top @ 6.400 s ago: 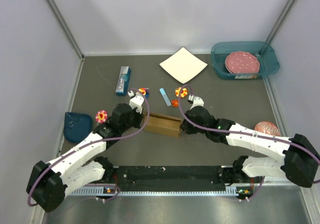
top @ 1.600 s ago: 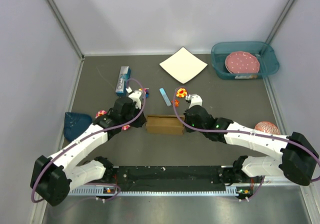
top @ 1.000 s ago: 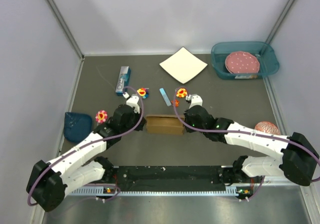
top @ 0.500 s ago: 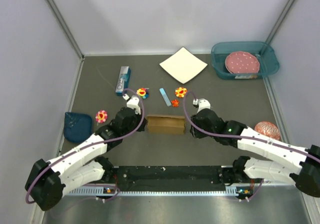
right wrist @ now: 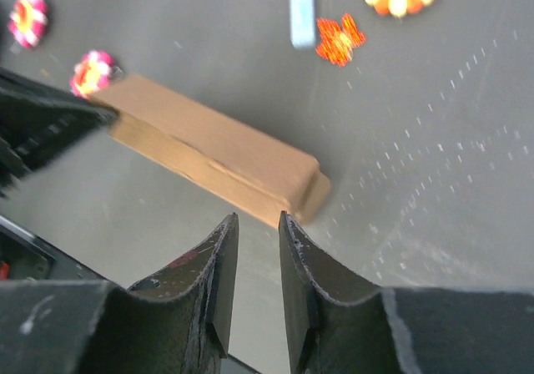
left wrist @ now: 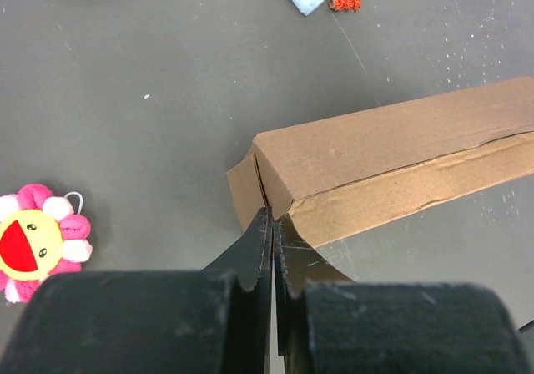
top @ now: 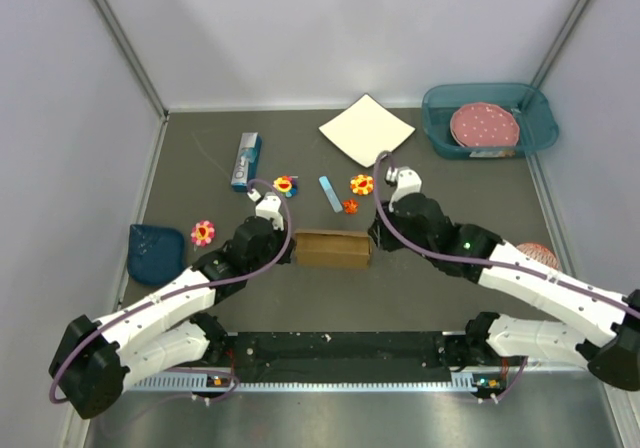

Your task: Fold the paper box

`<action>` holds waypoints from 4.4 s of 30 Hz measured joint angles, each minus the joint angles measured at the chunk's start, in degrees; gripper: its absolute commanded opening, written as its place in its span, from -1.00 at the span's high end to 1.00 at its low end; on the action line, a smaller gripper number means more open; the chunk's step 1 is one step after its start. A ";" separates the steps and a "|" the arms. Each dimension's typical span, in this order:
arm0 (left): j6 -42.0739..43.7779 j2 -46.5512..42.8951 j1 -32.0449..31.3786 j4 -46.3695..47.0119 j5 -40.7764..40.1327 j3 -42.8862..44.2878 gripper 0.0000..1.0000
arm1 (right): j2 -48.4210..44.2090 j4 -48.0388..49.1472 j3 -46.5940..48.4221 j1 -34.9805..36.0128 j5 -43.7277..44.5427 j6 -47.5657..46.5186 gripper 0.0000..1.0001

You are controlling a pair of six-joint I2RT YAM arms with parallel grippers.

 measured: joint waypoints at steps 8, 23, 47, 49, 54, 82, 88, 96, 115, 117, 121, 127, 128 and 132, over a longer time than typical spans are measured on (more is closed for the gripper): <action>-0.20 0.11 -0.66 0.04 -0.68 0.00 1.00 | 14.23 7.34 8.41 0.00 -2.95 -0.52 0.56; -1.64 0.66 -0.70 -3.08 -1.57 1.60 0.46 | 18.21 16.83 -2.67 0.02 -8.13 1.40 0.61; -1.33 -12.07 -0.04 -9.68 -4.35 8.68 0.91 | 19.71 20.24 -3.06 0.02 -7.80 1.73 0.67; -2.08 -13.70 0.96 -3.26 -1.11 6.16 0.95 | 19.71 20.70 -3.34 0.02 -7.80 1.73 0.68; -4.94 -11.39 5.42 7.80 7.26 1.70 1.00 | 19.67 21.81 -3.82 0.02 -7.85 1.73 0.70; -13.35 0.68 11.89 17.16 18.23 -7.54 1.00 | 3.04 17.05 -6.14 -5.62 -8.57 3.28 0.65; -13.38 0.74 11.89 17.20 18.25 -7.54 1.00 | 4.98 19.78 -13.31 -7.54 -11.76 4.35 0.65; -13.35 1.73 11.89 18.14 18.49 -7.54 1.00 | 9.35 19.67 -19.28 -7.54 -14.73 6.29 0.69; -12.37 1.88 11.89 17.66 18.56 -7.08 1.00 | 9.44 26.69 -12.33 -7.54 -14.49 4.70 0.74; -12.13 1.88 11.89 17.62 18.51 -7.10 1.00 | 12.55 28.28 -12.98 -7.54 -14.99 5.09 0.74; -11.85 1.81 11.89 17.66 18.51 -7.10 1.00 | 11.76 32.35 -15.23 -7.63 -14.99 5.62 0.73; -11.82 1.07 11.87 17.59 19.06 -7.48 1.00 | 10.58 34.64 -17.38 -7.48 -15.04 6.27 0.73; -11.91 0.72 11.82 17.62 19.12 -7.74 1.00 | 10.27 34.95 -17.73 -7.19 -14.91 6.40 0.73; -13.35 -4.50 9.51 17.90 17.86 -10.93 1.00 | 8.07 35.30 -19.65 -3.13 -11.21 7.21 0.73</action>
